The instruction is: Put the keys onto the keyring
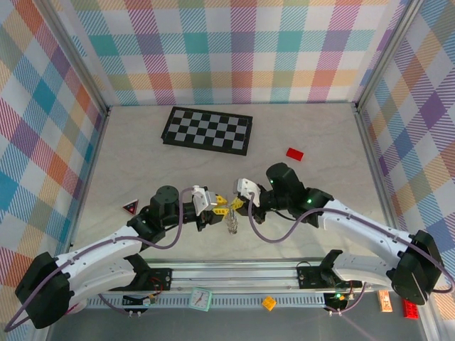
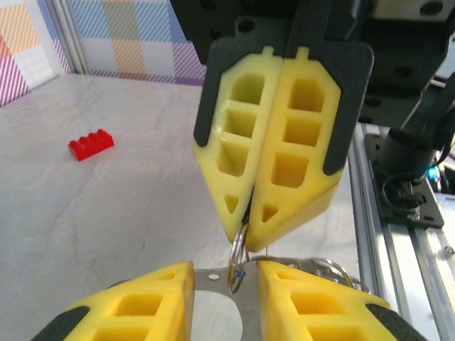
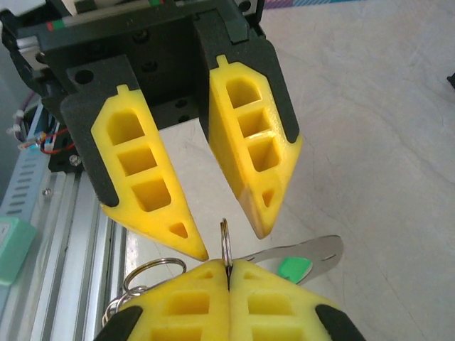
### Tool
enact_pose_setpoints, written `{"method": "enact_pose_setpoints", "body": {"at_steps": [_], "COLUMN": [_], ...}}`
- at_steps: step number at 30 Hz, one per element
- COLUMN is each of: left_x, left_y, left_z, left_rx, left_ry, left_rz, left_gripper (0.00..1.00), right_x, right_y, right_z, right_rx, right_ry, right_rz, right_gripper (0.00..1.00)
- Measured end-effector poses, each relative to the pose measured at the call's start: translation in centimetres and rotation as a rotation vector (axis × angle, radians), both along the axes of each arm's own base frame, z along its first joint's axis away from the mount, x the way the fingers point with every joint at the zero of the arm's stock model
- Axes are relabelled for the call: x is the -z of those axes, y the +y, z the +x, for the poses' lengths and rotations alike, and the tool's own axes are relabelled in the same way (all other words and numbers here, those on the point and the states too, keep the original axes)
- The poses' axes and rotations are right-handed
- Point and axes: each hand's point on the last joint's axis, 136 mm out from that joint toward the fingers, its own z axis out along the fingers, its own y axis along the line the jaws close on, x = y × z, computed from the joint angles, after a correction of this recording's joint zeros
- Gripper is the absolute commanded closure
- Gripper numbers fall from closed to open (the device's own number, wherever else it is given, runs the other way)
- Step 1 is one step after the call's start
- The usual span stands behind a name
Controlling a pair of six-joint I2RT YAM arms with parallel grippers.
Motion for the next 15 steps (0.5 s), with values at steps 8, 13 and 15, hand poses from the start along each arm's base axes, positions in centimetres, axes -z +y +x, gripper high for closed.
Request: {"method": "enact_pose_setpoints", "body": {"at_steps": [8,13,15], "left_x": [-0.49,-0.16,-0.23], "left_y": [0.25,0.07,-0.04], "left_z": [0.05,0.21,0.25], "left_rx": [0.005,0.013,0.017], "left_ry": [-0.026,-0.014,-0.015], "left_rz": [0.069,0.101,0.103], "left_gripper": [0.78,0.78,0.81], "right_x": [-0.53,-0.21,-0.04], "right_y": [-0.18,0.02,0.12], "right_z": [0.39,-0.08,-0.36], "right_rx": [-0.027,-0.061,-0.074], "right_ry": [-0.027,-0.035,-0.043], "right_rz": [-0.107,-0.167,-0.188], "right_gripper": [1.0,1.0,1.0]}}
